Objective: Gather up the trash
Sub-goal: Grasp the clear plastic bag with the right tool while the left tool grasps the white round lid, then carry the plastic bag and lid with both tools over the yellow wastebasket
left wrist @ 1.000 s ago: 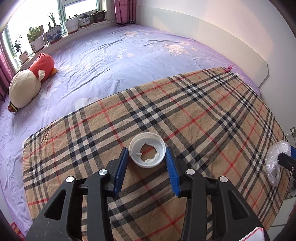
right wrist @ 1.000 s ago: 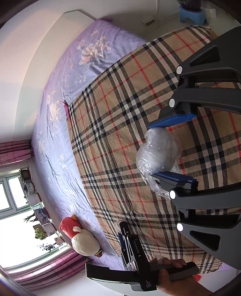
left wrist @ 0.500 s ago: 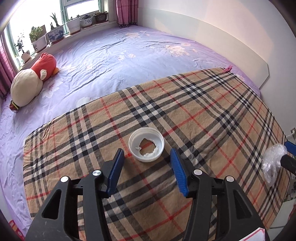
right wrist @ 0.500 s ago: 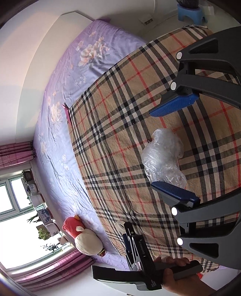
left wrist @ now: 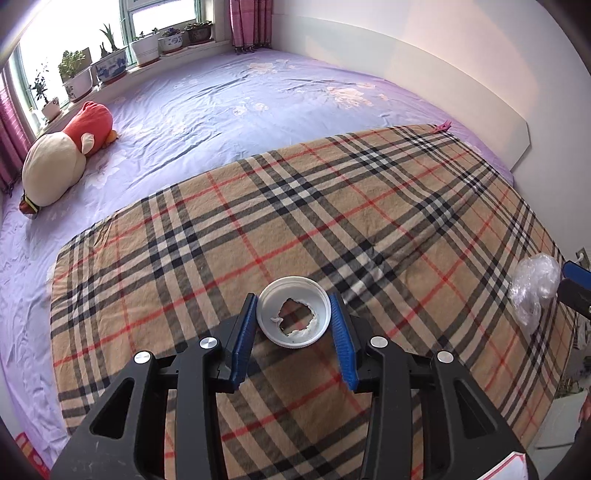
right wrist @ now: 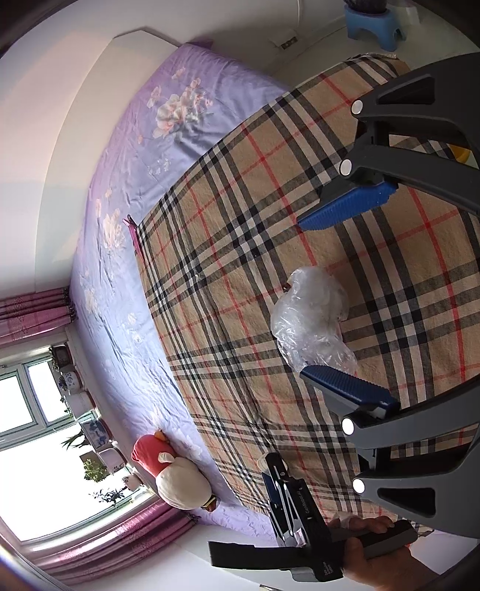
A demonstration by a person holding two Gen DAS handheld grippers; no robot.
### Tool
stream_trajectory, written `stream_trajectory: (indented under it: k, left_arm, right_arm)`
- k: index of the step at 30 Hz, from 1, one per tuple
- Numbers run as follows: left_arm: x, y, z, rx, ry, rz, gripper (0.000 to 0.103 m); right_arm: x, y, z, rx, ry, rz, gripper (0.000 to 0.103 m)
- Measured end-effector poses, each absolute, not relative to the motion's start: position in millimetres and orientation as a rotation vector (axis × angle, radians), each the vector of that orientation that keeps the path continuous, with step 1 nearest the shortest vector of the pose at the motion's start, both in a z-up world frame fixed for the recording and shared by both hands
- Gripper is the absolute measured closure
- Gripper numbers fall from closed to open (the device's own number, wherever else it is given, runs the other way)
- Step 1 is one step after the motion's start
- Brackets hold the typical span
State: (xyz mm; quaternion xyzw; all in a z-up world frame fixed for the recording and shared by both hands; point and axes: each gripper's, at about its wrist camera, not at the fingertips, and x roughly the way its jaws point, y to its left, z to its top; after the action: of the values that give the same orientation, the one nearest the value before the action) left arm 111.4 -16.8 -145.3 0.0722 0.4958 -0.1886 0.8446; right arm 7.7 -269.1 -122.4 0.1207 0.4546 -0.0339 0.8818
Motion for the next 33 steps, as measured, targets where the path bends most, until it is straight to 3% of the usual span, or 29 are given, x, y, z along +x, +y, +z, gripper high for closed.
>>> stream_trajectory:
  k: [3,4,6,10,19,24,29,31,33]
  left_arm:
    - [104,-17,-145,0.158,1.045,-0.393,0.062]
    - [104,-17,-145,0.159,1.046,-0.389,0.049]
    - [104,-18,-144,0.151,1.034,-0.382,0.034]
    - [109,-26,-148,0.159,1.040,-0.380,0.033]
    - [109,-31,-150,0.142,1.022,-0.326,0.023]
    - [109,-33,-150,0.140,1.023,-0.324,0.032]
    - [106,-33,-147,0.145,1.025,-0.333,0.050]
    - [105,-31,-146,0.146,1.029,-0.333,0.060]
    - [104,-28,-144,0.144,1.036,-0.335,0.064]
  right_arm:
    - [5,-267,-126,0.259,0.957,-0.066,0.027]
    - [4,-266,-128,0.263,0.959,-0.064,0.024]
    - [6,-265,-131,0.269,0.961,-0.069,0.016]
    - [16,-260,-135,0.241,0.956,-0.097,0.010]
    - [42,-229,-153,0.068,1.001,-0.074,0.009]
    - [36,-225,-158,0.036,0.998,-0.080,0.015]
    - [32,-230,-152,0.043,0.989,-0.069,0.045]
    - [31,-233,-150,0.056,0.991,-0.064,0.051]
    - [29,-235,-149,0.072,0.994,-0.059,0.054]
